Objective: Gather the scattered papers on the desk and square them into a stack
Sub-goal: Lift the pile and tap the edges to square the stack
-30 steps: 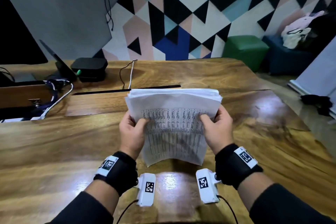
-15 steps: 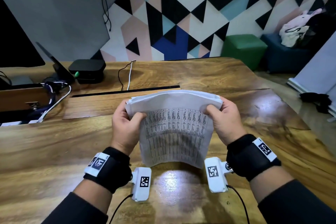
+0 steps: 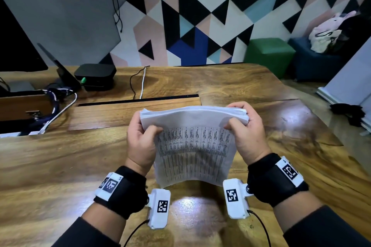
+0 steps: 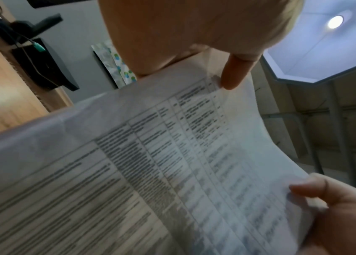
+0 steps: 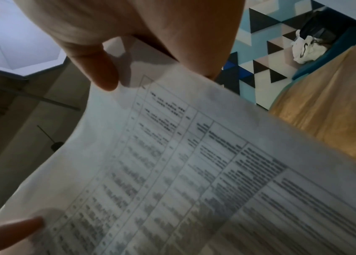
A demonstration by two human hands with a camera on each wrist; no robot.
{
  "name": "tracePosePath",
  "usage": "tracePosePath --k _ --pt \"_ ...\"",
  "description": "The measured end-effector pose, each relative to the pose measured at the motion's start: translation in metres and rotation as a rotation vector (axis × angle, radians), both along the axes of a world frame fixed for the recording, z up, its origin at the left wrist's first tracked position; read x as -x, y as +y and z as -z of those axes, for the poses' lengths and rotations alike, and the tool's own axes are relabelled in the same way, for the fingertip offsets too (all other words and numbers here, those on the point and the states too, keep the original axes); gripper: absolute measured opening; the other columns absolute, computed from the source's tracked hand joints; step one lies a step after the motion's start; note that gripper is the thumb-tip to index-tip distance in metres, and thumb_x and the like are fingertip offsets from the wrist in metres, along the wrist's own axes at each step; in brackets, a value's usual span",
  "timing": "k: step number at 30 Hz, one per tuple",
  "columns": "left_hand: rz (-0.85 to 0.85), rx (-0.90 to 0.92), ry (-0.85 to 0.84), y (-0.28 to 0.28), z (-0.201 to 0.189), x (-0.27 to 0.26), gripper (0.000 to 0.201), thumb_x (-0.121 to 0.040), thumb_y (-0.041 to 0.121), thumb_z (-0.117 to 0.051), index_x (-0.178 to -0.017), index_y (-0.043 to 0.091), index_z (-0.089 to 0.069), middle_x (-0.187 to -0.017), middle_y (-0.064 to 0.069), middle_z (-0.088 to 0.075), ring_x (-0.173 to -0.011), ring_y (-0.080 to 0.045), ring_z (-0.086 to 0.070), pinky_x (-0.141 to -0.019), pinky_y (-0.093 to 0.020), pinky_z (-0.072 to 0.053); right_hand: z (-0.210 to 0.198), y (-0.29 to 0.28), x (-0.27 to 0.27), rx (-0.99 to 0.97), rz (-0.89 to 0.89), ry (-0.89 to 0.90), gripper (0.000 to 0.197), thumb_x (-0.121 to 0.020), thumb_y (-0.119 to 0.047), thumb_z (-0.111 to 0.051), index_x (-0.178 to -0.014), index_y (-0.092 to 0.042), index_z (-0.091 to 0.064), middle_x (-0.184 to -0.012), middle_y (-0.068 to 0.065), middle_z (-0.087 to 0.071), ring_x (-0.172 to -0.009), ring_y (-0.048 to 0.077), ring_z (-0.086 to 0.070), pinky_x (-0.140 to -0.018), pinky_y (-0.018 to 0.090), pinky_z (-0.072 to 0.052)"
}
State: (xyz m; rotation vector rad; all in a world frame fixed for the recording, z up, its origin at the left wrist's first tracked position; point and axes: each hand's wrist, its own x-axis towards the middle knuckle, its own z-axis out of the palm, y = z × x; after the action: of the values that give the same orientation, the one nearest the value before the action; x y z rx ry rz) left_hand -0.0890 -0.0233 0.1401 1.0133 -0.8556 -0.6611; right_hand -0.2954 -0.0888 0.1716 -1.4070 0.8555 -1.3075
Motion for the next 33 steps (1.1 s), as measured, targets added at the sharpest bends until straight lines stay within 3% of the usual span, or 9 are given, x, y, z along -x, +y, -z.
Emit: tracePosePath --k 3,7,11,14,18,23,25,29,33 --pt "0.017 -0.008 0.023 0.002 -0.001 0.003 0.026 -0.075 -0.008 -0.044 -0.094 0.006 -0.054 -0.088 -0.009 -0.059 -0.08 -0.012 -0.057 -0.07 -0.02 -0.048 0.0 0.001 -0.002 0.006 0.003 0.008 0.029 -0.068 0.014 -0.051 -0.086 -0.008 -0.055 -0.071 -0.005 -0.056 -0.054 -0.006 -0.05 -0.05 0.009 -0.042" --pt "-0.038 -0.094 0.065 -0.001 0.009 -0.002 0.032 -0.083 -0.023 -0.033 -0.092 0.0 -0.053 -0.076 -0.001 -0.06 -0.065 0.002 -0.057 -0.06 -0.012 -0.046 0.018 -0.004 0.001 -0.077 0.061 0.031 0.026 -0.073 0.013 -0.051 -0.082 -0.01 -0.059 -0.065 -0.008 -0.063 -0.057 -0.003 -0.054 -0.054 0.012 -0.046" --pt "-0.018 -0.214 0.108 0.006 0.031 0.013 0.03 -0.089 -0.014 -0.045 -0.096 0.012 -0.058 -0.085 0.002 -0.072 -0.079 -0.009 -0.066 -0.073 -0.029 -0.055 0.054 0.004 -0.01 -0.243 0.107 0.044 0.033 -0.085 0.016 -0.048 -0.077 -0.012 -0.061 -0.058 -0.016 -0.069 -0.057 -0.006 -0.061 -0.059 0.012 -0.05" --pt "-0.1 -0.127 0.104 0.001 0.026 0.016 0.036 -0.087 -0.019 -0.042 -0.099 0.012 -0.056 -0.086 0.001 -0.067 -0.078 -0.01 -0.061 -0.068 -0.025 -0.052 0.048 0.007 -0.016 -0.172 0.189 -0.013 0.034 -0.085 0.016 -0.049 -0.078 -0.015 -0.061 -0.061 -0.019 -0.069 -0.059 -0.007 -0.061 -0.058 0.008 -0.048" --pt "-0.106 0.007 0.116 0.0 0.011 0.014 0.031 -0.083 -0.012 -0.04 -0.101 0.009 -0.055 -0.091 -0.008 -0.06 -0.084 -0.018 -0.055 -0.07 -0.028 -0.049 0.029 0.006 -0.014 -0.06 0.152 -0.065 0.035 -0.084 0.019 -0.048 -0.086 -0.013 -0.063 -0.071 -0.016 -0.073 -0.069 -0.003 -0.065 -0.064 0.01 -0.05" --pt "-0.097 -0.133 0.097 0.008 0.04 0.018 0.028 -0.078 0.002 -0.047 -0.099 0.015 -0.058 -0.093 -0.009 -0.061 -0.088 -0.023 -0.054 -0.076 -0.046 -0.046 0.054 0.011 -0.011 -0.122 0.251 -0.018 0.037 -0.084 0.016 -0.052 -0.086 -0.019 -0.061 -0.075 -0.01 -0.068 -0.065 -0.011 -0.061 -0.063 0.011 -0.048" --pt "-0.112 -0.154 0.095 0.007 0.044 0.021 0.032 -0.079 0.002 -0.048 -0.102 0.019 -0.061 -0.096 -0.007 -0.065 -0.09 -0.022 -0.058 -0.08 -0.043 -0.048 0.057 0.012 -0.014 -0.145 0.259 -0.027 0.036 -0.086 0.016 -0.049 -0.085 -0.019 -0.059 -0.077 -0.007 -0.065 -0.06 -0.012 -0.059 -0.06 0.008 -0.047" --pt "-0.123 -0.062 0.098 0.005 0.035 0.017 0.035 -0.079 -0.004 -0.039 -0.099 0.016 -0.059 -0.093 -0.005 -0.064 -0.085 -0.014 -0.058 -0.072 -0.027 -0.051 0.048 0.006 -0.014 -0.071 0.257 -0.06 0.036 -0.085 0.016 -0.046 -0.083 -0.017 -0.059 -0.064 -0.017 -0.068 -0.059 -0.008 -0.058 -0.057 0.008 -0.046" --pt "-0.151 -0.121 0.104 0.01 0.054 0.021 0.035 -0.083 -0.009 -0.038 -0.098 0.015 -0.059 -0.088 -0.001 -0.067 -0.082 -0.011 -0.061 -0.071 -0.029 -0.052 0.066 0.016 -0.015 -0.116 0.247 -0.055 0.039 -0.086 0.018 -0.045 -0.088 -0.018 -0.059 -0.071 -0.017 -0.071 -0.066 -0.009 -0.062 -0.062 0.008 -0.047"
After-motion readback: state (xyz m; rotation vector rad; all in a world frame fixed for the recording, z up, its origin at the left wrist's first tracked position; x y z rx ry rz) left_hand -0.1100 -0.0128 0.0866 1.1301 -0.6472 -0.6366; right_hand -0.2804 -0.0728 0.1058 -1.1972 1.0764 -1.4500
